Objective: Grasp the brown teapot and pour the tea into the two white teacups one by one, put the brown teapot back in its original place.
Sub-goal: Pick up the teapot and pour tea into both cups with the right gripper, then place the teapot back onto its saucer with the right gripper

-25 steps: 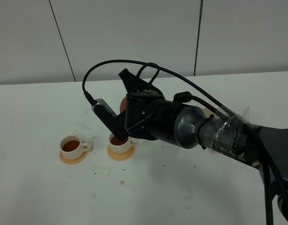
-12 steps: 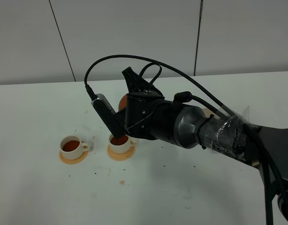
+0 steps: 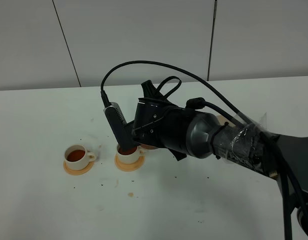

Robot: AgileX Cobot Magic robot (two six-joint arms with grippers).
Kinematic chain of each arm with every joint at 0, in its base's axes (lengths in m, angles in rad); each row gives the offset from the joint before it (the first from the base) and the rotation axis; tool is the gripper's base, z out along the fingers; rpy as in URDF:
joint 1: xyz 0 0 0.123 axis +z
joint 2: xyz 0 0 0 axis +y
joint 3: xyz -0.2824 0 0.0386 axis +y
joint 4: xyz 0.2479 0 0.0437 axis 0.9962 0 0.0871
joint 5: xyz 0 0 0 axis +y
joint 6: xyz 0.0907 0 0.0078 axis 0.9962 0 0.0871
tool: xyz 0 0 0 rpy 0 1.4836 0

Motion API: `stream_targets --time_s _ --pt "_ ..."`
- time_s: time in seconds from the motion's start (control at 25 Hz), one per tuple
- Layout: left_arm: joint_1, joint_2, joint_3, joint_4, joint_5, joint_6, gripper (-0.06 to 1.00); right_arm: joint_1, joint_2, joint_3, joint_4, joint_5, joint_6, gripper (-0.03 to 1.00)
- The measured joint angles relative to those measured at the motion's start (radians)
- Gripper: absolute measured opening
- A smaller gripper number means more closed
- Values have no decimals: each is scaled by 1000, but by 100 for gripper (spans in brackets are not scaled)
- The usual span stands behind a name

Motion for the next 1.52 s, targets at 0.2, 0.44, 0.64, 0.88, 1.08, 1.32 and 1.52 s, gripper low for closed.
stream_targets --time_s 0.2,0.44,0.64,0.88,1.08,1.32,1.52 --pt "0 0 0 0 0 0 23 0 -11 -65 85 72 -1 9" --pt "0 0 0 0 0 0 23 -17 -18 -206 275 214 -83 9" --pt "0 0 0 0 0 0 23 -79 -18 -320 550 352 -149 9" --pt "0 0 0 0 0 0 23 -169 -18 -350 819 376 -179 9" --pt "0 0 0 0 0 0 23 -225 -15 -350 905 380 -190 9" --pt "0 0 0 0 0 0 23 -229 29 -351 903 379 -188 9" --pt "0 0 0 0 0 0 23 -229 51 -351 903 379 -184 9"
